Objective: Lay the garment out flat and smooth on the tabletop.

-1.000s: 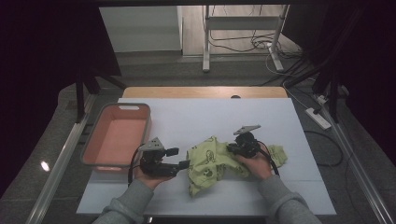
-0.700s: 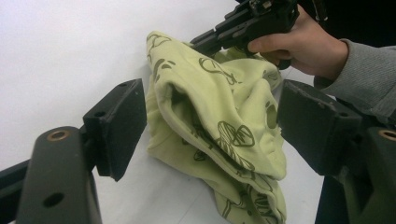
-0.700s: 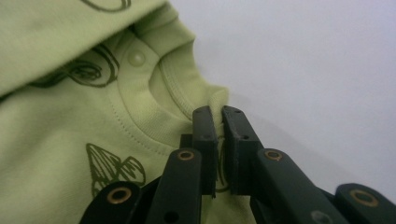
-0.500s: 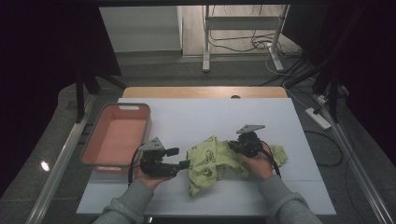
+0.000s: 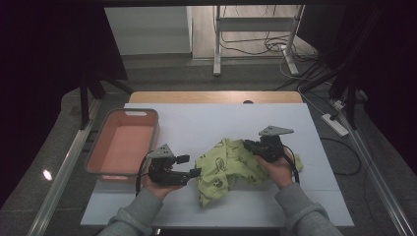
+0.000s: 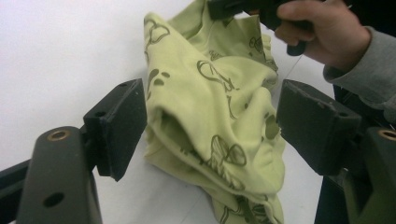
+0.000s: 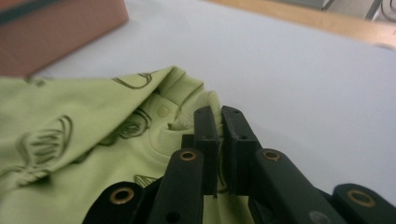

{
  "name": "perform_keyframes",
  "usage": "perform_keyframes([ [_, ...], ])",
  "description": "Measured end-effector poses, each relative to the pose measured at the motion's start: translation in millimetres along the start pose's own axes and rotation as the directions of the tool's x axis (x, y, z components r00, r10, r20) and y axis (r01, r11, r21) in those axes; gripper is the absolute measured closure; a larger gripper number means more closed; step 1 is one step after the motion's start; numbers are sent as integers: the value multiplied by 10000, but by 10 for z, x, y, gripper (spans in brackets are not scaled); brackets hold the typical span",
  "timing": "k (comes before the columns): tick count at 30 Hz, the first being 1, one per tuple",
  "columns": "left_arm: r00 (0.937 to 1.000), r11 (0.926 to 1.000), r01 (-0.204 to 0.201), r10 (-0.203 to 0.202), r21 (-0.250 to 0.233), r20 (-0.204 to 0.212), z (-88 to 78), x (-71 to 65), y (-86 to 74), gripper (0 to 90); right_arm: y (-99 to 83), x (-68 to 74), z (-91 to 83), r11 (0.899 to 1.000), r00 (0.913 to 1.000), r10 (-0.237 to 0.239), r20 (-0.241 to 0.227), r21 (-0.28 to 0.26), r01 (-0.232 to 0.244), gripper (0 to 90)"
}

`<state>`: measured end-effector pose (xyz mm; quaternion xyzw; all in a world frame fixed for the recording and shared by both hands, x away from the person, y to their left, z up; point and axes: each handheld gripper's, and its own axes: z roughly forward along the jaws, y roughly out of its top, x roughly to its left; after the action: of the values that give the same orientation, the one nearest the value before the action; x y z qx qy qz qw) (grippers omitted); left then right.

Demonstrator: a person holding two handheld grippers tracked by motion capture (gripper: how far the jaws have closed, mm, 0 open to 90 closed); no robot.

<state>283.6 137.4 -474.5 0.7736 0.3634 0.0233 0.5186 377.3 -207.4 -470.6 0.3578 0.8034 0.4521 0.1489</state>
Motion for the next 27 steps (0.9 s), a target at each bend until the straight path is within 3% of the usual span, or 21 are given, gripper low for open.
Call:
perform_keyframes([
  [8, 10000, 9998, 31, -29, -219, 89, 46, -16, 80, 243, 196, 80, -292, 9935, 9993, -199, -315, -1127, 163, 857],
  [12, 9999, 9994, 50, -45, -345, 151, 81, -21, 131, 245, 251, 134, -390, 9897, 9985, -342, -436, -1405, 277, 857],
  [27, 9998, 9981, -99, 109, -602, 156, 329, -22, 372, 262, 252, 176, -417, 9887, 9973, -434, -595, -1460, 344, 857],
])
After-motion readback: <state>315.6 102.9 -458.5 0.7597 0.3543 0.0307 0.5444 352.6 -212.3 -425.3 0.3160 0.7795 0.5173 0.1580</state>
